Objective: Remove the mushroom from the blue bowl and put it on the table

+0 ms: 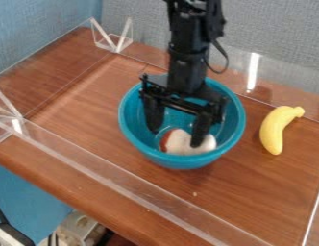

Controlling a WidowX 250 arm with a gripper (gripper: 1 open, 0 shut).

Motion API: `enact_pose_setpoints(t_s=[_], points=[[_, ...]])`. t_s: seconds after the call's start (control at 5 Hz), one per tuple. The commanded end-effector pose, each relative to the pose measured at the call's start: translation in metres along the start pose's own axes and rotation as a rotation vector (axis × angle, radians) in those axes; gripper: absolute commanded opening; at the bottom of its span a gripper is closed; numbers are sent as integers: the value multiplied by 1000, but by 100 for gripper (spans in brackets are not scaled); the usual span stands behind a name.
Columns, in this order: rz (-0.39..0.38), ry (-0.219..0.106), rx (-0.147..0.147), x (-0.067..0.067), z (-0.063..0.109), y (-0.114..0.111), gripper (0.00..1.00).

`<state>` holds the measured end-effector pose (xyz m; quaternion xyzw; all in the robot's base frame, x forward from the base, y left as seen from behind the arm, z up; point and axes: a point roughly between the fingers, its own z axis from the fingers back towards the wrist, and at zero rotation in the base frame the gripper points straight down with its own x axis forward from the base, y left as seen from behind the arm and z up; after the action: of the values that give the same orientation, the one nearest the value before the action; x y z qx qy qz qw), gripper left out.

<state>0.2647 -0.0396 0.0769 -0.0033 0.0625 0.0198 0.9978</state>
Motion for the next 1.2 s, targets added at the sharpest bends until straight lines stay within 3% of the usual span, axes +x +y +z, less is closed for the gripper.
enact_pose_setpoints(t_s=[0.0, 0.2, 0.4, 0.6, 0.8, 1.0], points=[[-35, -13, 4, 7, 1, -9, 100], [-60, -9, 8, 13, 2, -13, 0], [-87, -10, 11, 11, 5, -21, 0], [-103, -22, 4, 11, 18, -23, 0], [-74, -42, -10, 14, 48, -7, 0], [-16, -66, -22, 20, 82, 24, 0]])
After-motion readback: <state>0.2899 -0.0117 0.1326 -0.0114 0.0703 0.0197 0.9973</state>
